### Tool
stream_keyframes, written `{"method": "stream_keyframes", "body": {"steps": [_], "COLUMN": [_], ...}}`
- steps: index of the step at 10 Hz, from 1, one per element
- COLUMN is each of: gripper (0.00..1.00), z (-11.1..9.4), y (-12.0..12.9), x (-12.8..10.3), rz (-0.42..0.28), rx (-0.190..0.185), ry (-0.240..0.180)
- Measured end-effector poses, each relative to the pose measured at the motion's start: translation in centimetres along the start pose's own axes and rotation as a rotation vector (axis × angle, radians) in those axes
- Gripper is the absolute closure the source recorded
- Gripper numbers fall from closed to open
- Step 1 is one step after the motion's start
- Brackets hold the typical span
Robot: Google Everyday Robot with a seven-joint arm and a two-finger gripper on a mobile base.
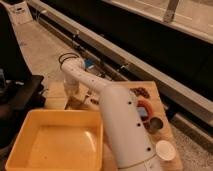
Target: Wipe table surface with brush
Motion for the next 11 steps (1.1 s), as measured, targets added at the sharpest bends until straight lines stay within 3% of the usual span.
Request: {"method": "stream_keyframes", "body": {"steps": [2,4,6,8,9,11], "gripper": [1.00,1.00,1.00,1.00,1.00,1.00], "z": [0.9,1.1,0.5,-0.6,-1.6,-2.5], "y": [-2.4,-2.7,-1.3,1.1,3.1,4.7], "x": [-0.9,-2.3,-4.5,-5.3,-5.0,-3.8], "rz": [-0.063,-0.086,-0.066,-0.023,0.015,0.055], "rx": [0.028,0.036,0.032,0.019,0.015,0.017], "ry": [-0.028,-0.046,-0.056,-0.051,-0.038,-0.018]}}
